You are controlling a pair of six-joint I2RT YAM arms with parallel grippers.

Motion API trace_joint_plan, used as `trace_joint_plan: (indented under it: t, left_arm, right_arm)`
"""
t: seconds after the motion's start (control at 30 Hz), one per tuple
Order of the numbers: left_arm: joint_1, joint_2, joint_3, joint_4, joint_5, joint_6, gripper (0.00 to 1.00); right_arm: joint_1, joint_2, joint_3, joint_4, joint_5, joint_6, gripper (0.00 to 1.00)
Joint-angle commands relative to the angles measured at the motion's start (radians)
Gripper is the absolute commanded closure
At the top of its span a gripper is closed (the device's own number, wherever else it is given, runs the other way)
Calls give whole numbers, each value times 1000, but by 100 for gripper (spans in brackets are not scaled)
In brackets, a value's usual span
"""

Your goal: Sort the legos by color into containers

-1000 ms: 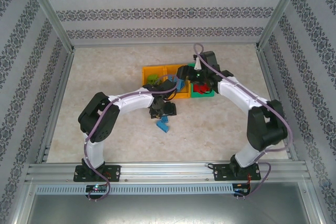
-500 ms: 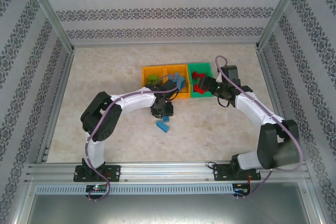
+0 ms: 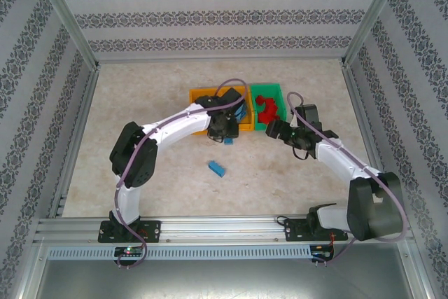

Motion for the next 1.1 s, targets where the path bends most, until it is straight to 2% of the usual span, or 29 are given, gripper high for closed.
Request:
trace_joint_plan:
  t: [0.0, 0.17, 0.3, 0.47, 0.63, 0.83, 1.07]
  left_arm:
    - [29, 39, 146, -97, -50, 80, 71]
    - [84, 171, 410, -168, -69, 167, 70]
    - [130, 276, 563, -185, -68, 203, 68]
    - [180, 344, 596, -119, -29, 217, 68]
    - [189, 380, 598, -65, 13, 211, 66]
    - [189, 391, 594, -51, 46, 202, 57]
    - [189, 353, 567, -71, 32, 175, 32]
  right_arm:
    - [4, -53, -46, 42, 1, 13, 19]
    - [43, -85, -82, 69, 2, 9, 19]
    - [122, -83, -81, 75, 9, -6, 20]
    - [242, -81, -82, 81, 54, 5, 20]
    - [397, -66, -66, 111, 75, 35, 20]
    - [584, -16, -53, 114, 132, 33, 21]
    - [680, 15, -60, 133, 192, 63, 21]
